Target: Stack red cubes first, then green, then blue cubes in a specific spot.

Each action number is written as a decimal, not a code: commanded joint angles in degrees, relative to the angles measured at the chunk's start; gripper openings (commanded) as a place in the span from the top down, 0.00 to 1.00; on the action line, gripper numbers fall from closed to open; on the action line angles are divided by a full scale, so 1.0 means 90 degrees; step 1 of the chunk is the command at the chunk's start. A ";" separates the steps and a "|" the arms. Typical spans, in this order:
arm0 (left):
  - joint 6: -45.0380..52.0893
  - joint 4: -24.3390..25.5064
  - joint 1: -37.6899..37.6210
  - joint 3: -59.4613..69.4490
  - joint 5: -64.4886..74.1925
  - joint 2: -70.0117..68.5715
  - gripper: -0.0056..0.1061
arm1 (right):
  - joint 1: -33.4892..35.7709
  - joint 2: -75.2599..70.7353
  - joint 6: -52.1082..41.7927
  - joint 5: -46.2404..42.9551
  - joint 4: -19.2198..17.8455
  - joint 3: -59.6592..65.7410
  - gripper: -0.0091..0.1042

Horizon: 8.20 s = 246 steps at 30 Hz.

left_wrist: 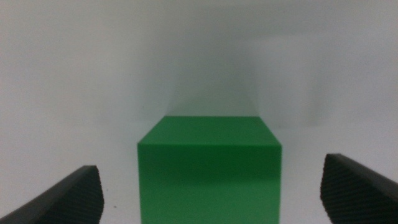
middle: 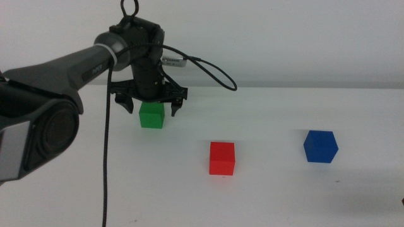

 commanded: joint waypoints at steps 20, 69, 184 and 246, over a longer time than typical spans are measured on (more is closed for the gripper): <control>-0.0015 -0.0278 0.0043 -0.0049 0.0789 -0.0451 0.89 | -0.0056 -0.0251 -0.0046 -0.0018 -0.0019 0.0271 0.21; -0.2746 -0.0363 -0.2549 0.1095 0.0552 -0.1285 0.95 | -0.0056 -0.0251 -0.0046 -0.0018 -0.0019 0.0271 0.21; 0.4940 -0.4039 0.0761 0.6245 -0.0928 -0.9725 0.11 | -0.0056 -0.0251 -0.0046 -0.0018 -0.0019 0.0271 0.22; 0.4940 -0.3935 0.0761 0.6245 -0.1400 -0.9702 0.11 | 0.0132 0.9102 0.1542 0.4401 -0.0759 -0.6880 0.22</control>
